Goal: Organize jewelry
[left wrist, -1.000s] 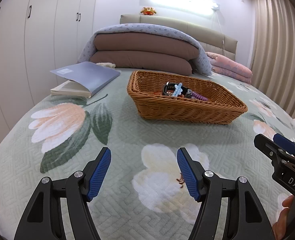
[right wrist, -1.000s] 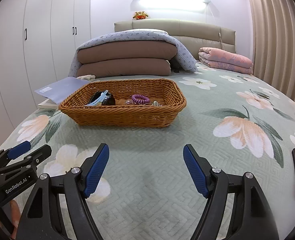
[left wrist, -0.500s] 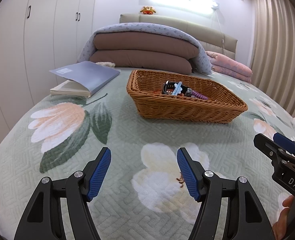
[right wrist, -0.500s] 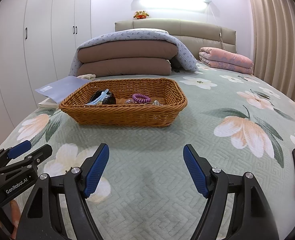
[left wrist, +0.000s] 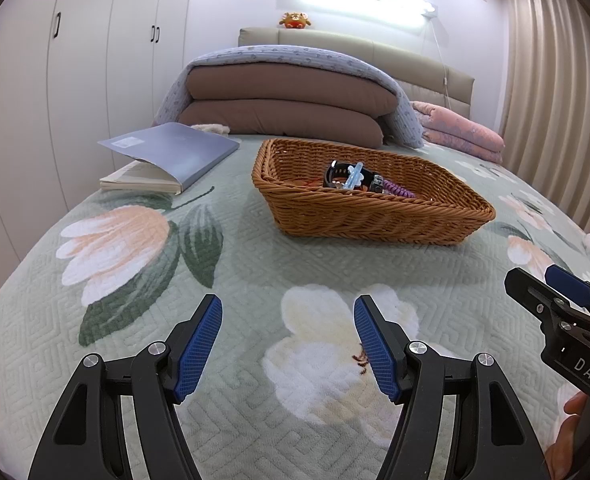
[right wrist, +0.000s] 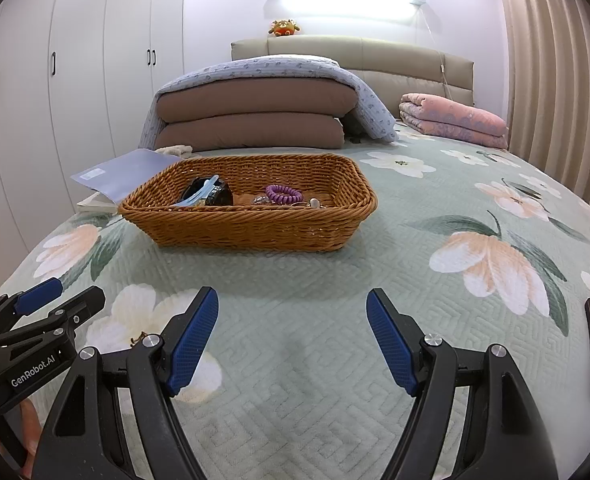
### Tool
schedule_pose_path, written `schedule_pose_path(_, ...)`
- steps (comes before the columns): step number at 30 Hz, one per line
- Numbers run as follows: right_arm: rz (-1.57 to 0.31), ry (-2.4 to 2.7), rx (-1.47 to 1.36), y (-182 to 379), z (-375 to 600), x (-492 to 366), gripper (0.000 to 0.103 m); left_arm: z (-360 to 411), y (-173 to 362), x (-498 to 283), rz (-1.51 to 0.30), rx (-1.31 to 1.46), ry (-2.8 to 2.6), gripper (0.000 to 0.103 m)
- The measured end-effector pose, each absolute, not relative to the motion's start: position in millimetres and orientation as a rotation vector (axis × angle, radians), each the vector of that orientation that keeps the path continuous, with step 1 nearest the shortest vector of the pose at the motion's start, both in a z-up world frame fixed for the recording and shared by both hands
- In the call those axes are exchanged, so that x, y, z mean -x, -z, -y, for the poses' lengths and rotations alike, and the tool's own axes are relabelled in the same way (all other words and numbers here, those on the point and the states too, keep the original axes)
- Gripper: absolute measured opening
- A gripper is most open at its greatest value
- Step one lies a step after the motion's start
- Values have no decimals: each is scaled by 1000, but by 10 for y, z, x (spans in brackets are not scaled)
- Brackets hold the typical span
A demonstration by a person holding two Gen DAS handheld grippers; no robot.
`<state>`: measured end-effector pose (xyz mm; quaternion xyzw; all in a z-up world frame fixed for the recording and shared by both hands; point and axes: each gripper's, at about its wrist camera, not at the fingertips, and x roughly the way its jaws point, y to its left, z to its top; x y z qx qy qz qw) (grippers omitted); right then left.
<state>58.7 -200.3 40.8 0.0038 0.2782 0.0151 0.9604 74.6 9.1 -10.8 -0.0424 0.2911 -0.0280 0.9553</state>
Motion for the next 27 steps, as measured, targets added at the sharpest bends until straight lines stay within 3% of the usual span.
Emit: schedule_pose_path(27,-568,-38,2,-373,2008,-592,79,-112,77,-710,-554,77,84,70)
